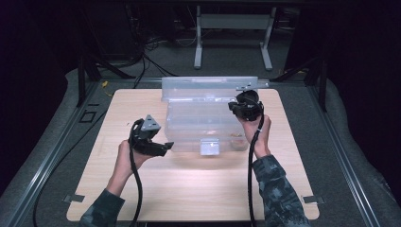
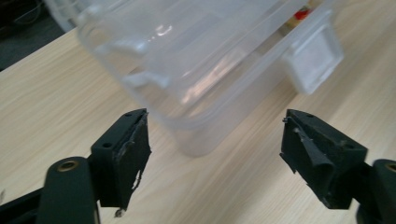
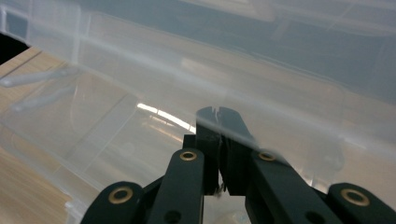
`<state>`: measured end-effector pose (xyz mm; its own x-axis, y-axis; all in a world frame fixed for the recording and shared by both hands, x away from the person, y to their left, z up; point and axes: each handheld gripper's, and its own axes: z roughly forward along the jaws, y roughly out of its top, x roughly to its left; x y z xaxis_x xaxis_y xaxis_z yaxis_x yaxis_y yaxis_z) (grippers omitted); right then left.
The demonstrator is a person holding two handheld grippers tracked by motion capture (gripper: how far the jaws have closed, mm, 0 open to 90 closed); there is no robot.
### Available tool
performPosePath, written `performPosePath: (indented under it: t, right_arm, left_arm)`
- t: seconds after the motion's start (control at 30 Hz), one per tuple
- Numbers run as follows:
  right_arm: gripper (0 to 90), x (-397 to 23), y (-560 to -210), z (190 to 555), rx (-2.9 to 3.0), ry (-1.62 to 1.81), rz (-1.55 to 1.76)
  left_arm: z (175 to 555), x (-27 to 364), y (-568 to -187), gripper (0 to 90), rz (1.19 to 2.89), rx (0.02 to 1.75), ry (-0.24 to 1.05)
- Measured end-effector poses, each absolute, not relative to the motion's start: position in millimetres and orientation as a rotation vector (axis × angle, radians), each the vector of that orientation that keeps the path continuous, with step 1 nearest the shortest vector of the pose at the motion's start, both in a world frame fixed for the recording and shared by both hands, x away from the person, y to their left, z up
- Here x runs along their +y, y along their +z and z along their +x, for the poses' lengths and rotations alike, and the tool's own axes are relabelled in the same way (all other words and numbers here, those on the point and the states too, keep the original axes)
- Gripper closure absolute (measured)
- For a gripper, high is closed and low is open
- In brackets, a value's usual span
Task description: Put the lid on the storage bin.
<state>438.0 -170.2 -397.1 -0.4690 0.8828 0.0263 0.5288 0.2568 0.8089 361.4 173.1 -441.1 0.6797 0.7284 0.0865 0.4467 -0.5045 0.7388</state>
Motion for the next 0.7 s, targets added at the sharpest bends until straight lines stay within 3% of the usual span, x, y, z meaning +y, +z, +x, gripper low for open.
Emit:
performPosePath:
  t: [0.23,0.7]
  right_arm:
    - [88.1,-173,-402,432,2.123,1.082,1.281]
    - [88.3,-178,-400,406,2.099,1.096,1.27]
  left_arm:
    - [359,202,-460,16.4,2.171,1.008,0.49]
    - [356,224,-485,7.5,2.163,1.09,0.439]
